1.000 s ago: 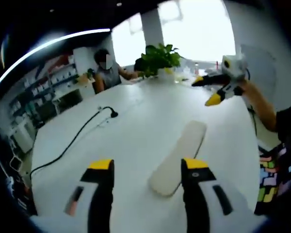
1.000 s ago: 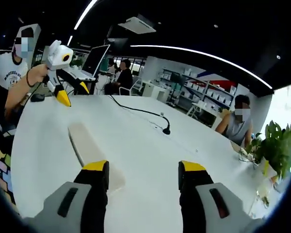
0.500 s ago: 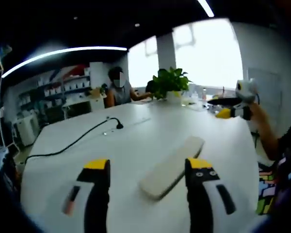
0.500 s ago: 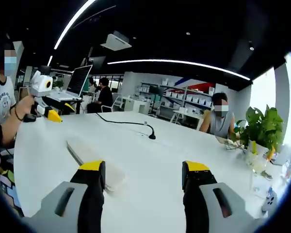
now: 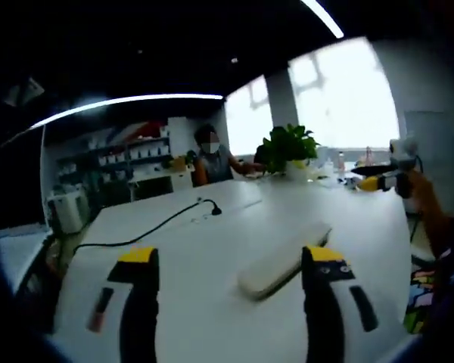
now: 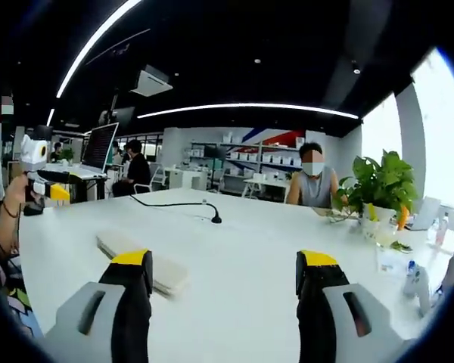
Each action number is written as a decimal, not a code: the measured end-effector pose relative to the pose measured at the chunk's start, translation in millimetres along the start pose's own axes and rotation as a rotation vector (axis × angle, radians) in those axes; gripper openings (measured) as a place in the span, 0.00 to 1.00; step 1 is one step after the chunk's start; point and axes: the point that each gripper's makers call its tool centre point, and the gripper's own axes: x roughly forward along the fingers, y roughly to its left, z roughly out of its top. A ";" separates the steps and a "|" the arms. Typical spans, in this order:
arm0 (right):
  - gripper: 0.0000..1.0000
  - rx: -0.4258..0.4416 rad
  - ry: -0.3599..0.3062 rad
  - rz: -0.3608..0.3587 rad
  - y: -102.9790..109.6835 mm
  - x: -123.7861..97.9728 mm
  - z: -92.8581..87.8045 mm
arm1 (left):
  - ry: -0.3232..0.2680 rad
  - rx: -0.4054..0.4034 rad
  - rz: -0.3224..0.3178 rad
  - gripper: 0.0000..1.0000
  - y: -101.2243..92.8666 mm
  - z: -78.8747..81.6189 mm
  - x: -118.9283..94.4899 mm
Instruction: Arrange the utensils inside the cutlery case until each visible utensil rests in its matching compartment.
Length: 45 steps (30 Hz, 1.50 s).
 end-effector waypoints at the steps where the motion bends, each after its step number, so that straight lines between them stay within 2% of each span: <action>1: 0.81 -0.002 0.003 0.004 0.1 -1.9 -0.9 | -0.014 0.018 0.012 0.87 3.0 4.3 -4.5; 3: 0.82 0.010 0.006 -0.002 -5.5 -9.1 -1.9 | -0.061 -0.032 0.058 0.93 13.0 14.5 -14.0; 5: 0.85 0.011 0.002 -0.024 -11.2 -16.8 -0.8 | -0.080 -0.016 0.068 1.00 16.1 19.2 -22.5; 9: 0.93 0.019 -0.014 -0.044 -12.0 -28.5 3.9 | -0.088 -0.002 0.097 1.00 17.7 20.9 -31.9; 13: 0.99 0.017 -0.043 -0.066 -10.9 -33.4 12.0 | -0.099 -0.028 0.079 1.00 14.5 19.8 -35.2; 18: 0.99 0.020 -0.056 -0.062 -7.4 -38.0 16.4 | -0.098 -0.039 0.074 1.00 13.6 16.0 -40.4; 28: 0.99 0.024 -0.042 -0.064 -12.1 -45.9 14.1 | -0.158 -0.057 0.058 1.00 10.3 31.4 -46.9; 35: 0.99 0.021 -0.035 -0.069 -14.6 -48.8 13.1 | -0.149 -0.061 0.037 1.00 4.5 29.7 -43.9; 40: 0.99 0.022 -0.016 -0.044 -11.7 -50.8 8.5 | -0.147 -0.082 0.028 1.00 2.6 29.0 -44.0; 45: 0.99 0.023 -0.017 -0.059 -13.6 -55.5 9.4 | -0.149 -0.083 0.028 1.00 1.4 29.3 -43.3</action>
